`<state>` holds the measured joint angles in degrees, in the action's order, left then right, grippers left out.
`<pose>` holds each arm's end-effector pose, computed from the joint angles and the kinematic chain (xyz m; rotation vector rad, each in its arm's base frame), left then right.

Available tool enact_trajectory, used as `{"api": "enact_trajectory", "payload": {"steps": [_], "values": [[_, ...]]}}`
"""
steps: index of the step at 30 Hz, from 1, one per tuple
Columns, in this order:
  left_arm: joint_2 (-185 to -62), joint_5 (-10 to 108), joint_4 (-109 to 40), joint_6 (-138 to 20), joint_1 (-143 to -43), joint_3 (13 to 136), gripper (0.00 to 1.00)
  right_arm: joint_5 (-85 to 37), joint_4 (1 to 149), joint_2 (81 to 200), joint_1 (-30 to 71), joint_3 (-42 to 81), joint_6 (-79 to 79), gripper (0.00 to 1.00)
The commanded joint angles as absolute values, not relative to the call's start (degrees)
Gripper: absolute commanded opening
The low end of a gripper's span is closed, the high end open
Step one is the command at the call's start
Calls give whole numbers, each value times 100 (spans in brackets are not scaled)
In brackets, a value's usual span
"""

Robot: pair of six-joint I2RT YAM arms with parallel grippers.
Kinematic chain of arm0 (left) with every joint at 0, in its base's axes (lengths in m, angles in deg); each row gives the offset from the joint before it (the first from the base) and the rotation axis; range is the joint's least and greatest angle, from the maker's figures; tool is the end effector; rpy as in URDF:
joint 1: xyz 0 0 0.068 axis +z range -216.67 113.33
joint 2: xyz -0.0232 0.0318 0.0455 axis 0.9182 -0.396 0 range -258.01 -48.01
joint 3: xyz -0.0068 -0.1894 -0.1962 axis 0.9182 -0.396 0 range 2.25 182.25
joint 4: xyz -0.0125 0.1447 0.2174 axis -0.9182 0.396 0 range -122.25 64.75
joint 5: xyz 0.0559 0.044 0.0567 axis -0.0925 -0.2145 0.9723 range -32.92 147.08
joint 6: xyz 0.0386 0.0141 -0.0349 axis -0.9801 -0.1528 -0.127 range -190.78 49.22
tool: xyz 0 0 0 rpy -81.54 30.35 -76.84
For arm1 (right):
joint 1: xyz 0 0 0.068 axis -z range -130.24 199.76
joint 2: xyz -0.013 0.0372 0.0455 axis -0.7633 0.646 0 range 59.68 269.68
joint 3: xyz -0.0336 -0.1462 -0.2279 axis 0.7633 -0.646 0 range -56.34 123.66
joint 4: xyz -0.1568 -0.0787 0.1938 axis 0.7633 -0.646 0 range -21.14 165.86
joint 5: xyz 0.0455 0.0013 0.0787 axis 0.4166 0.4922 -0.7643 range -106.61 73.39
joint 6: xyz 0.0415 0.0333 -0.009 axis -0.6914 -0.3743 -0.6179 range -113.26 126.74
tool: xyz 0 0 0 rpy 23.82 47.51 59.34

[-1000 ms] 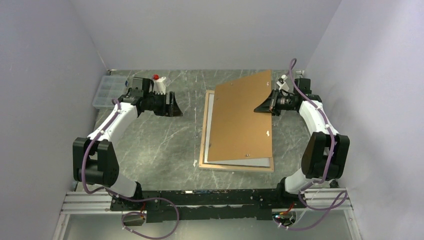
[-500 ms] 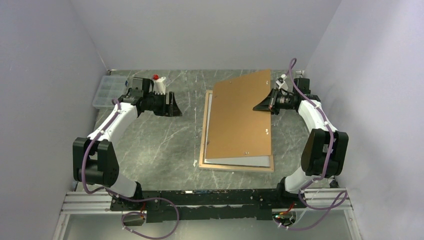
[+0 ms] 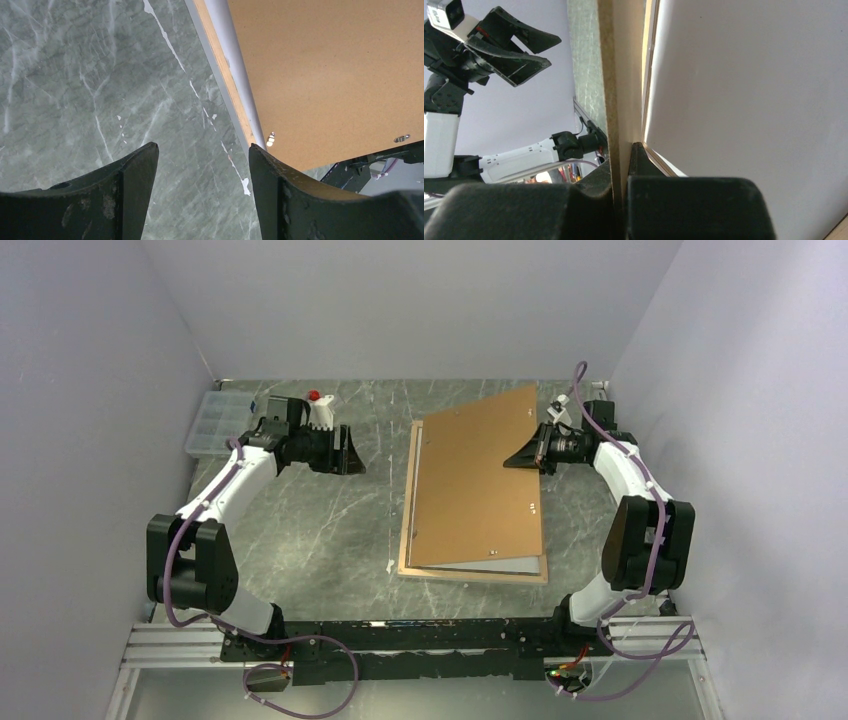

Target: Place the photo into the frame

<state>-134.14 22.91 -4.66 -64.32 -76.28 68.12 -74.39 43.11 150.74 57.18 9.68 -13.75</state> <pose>0.3144 -0.0735 0.2716 0.3450 2.3566 -0.8472 0.3230 -0.0116 0.2495 0.2049 2.3873 1.3748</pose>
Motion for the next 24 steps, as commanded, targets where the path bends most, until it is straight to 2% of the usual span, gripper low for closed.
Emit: {"api": "enact_trajectory", "payload": {"steps": [1, 24], "values": [[-13388, 2289, -615, -6541, -7670, 6808, 71, -7674, 4160, 15092, 5698, 1098, -1144, 0], [-13415, 2382, -483, -6668, -7704, 6878, 72, -7506, 4585, 15510, 5424, 952, -1454, 0]]}}
